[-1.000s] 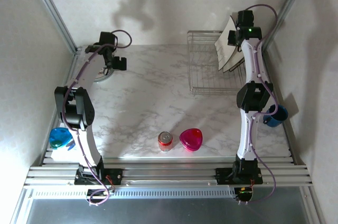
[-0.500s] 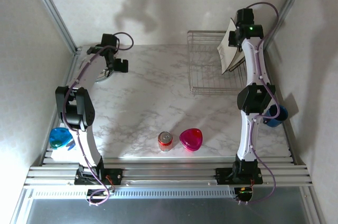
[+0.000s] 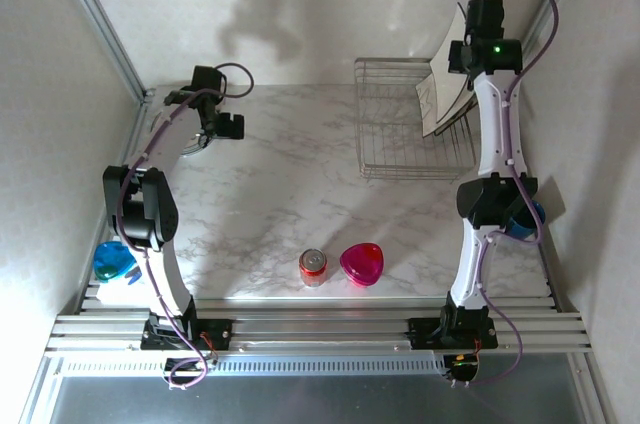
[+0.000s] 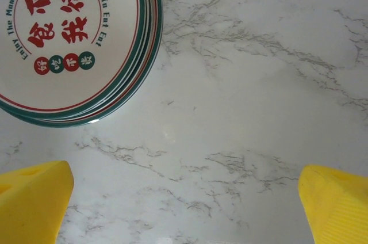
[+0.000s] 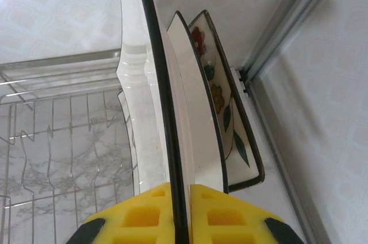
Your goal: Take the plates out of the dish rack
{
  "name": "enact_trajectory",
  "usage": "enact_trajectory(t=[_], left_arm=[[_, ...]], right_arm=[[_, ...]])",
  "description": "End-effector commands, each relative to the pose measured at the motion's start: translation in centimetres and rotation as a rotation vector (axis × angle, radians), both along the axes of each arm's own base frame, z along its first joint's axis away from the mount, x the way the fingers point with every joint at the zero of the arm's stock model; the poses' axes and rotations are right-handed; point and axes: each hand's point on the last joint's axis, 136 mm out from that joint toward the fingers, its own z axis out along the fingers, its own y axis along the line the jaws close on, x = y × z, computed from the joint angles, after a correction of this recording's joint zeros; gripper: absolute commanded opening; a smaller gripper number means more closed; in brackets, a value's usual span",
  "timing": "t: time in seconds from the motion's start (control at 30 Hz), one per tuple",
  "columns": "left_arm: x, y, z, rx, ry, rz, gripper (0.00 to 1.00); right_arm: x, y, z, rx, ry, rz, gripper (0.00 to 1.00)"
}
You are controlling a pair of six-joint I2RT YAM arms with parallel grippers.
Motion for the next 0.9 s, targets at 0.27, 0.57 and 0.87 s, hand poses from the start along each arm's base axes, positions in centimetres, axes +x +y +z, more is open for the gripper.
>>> enact_trajectory(t=[0.27, 0.57, 0.87], left_arm=[[-0.8, -0.5, 0.5, -0.018, -0.013, 0.007, 1.00], [-0.8, -0.8, 0.4, -0.034, -0.017, 0.001, 1.00], [-0.1, -1.5, 0.7, -0.066, -0.034, -0.020, 1.00]], right_arm=[[-3.2, 4.2, 9.5, 0.209, -0.262, 0.130, 0.00], [-6.8, 9.3, 10.1, 0.590, -0.352, 0.336, 0.00], [-8.7, 12.9, 6.2, 1.083, -0.427, 0.505, 0.00]])
